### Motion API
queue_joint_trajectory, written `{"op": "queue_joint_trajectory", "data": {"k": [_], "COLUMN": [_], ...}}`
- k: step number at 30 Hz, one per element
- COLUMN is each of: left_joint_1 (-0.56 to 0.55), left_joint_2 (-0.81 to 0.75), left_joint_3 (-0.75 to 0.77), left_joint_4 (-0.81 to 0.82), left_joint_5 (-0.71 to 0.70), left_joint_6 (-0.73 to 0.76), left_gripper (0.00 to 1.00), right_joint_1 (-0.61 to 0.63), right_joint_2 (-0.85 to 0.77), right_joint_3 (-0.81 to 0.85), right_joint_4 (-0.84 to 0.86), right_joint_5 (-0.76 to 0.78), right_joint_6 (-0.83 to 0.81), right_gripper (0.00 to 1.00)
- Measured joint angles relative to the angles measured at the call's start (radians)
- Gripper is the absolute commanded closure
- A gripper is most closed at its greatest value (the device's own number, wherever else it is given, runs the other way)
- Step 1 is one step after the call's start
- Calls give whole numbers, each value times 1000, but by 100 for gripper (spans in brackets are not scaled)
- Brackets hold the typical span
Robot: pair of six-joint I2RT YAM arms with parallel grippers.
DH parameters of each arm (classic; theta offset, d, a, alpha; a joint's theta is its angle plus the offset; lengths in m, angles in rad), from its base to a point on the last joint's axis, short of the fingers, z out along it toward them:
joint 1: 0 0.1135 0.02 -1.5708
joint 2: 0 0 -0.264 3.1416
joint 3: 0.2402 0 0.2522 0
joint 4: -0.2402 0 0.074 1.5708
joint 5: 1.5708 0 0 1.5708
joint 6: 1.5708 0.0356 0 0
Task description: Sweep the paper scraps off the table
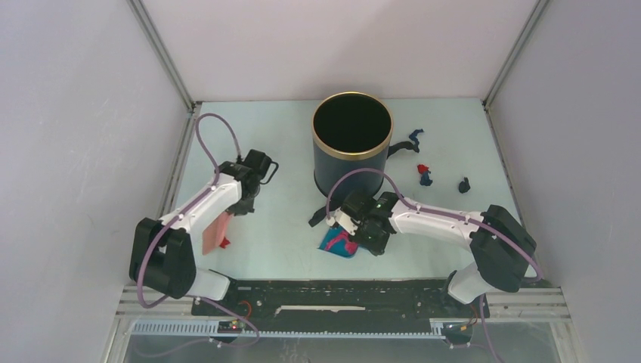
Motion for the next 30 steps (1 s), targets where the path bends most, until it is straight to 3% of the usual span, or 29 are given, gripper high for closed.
{"op": "queue_joint_trajectory", "data": {"k": [19, 25, 30], "left_joint_1": [-336, -370, -385], "left_joint_2": [-21, -69, -75], "left_joint_3": [177, 149, 102], "left_joint_4": [127, 301, 362], "left_joint_5": [488, 680, 748], "left_joint_6": [-51, -164, -235], "left_gripper": [100, 100, 100], "right_joint_1": [-1, 16, 42], "right_joint_2": [0, 11, 22], "right_joint_3": [-2, -2, -2], "right_joint_4": [0, -6, -26], "right_joint_5": [3, -7, -10], "right_joint_6": [-8, -16, -32], "right_gripper": [100, 100, 100]}}
